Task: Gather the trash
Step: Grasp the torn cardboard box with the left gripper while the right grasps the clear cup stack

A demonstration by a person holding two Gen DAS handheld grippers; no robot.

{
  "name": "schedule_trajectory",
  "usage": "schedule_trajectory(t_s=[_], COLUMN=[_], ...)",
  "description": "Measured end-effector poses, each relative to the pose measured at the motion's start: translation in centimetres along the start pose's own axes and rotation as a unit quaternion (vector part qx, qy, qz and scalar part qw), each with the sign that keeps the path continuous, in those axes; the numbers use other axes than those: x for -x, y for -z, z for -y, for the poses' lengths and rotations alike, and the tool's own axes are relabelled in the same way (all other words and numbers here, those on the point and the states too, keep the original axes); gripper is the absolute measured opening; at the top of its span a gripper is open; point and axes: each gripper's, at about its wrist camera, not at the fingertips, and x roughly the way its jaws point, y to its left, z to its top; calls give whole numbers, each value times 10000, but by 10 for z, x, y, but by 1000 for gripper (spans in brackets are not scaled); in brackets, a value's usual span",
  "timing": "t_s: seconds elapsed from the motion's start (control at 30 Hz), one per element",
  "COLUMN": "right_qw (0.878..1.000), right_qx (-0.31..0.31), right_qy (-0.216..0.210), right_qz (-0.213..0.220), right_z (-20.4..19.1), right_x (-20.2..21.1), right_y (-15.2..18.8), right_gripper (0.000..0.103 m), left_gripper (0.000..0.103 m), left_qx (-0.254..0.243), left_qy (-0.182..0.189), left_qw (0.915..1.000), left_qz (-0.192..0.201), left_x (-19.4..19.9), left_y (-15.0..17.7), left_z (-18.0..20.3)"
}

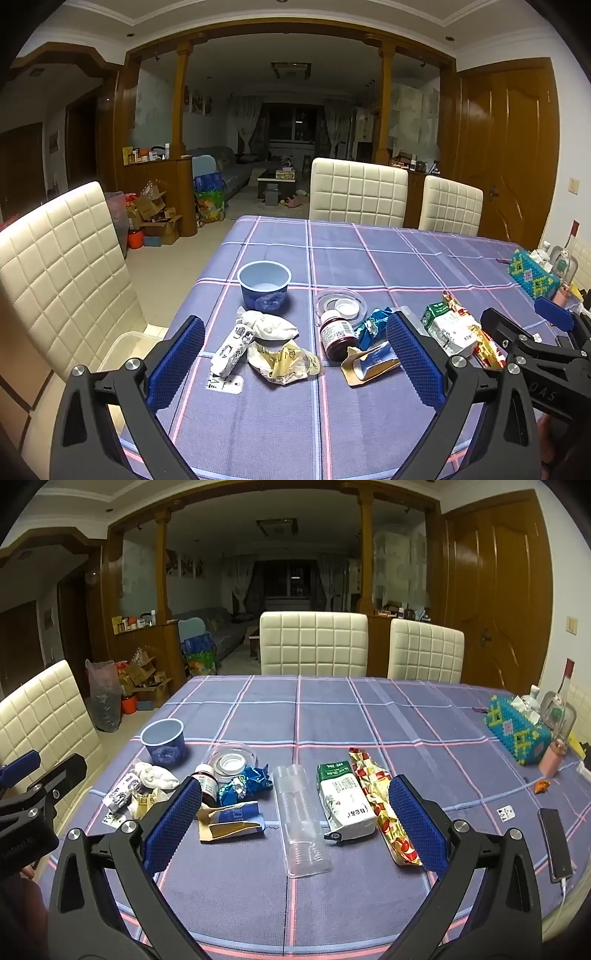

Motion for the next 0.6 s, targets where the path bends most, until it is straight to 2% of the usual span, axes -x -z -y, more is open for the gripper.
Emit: schedule_trajectory(t_s=[0.27,0.5,0.6], right_qw=[10000,9997,9988], right_qx=[12,-116,-161], right_qy=[45,-191,-88], right_qz=[-71,-140,-444], right_z=[9,32,45], right_x=[-20,-48,-65], right_y=[12,32,41], right_gripper=[100,100,100], left_gripper=[96,96,96], left_qx=[-128,-162,-253], left_qy=[-176,-201,-124], left_qw=[9997,9989,9967], left_qz=[-134,-388,-764], left_x=[-21,-61,-78], left_y=[12,30,41], left_z=[9,15,25])
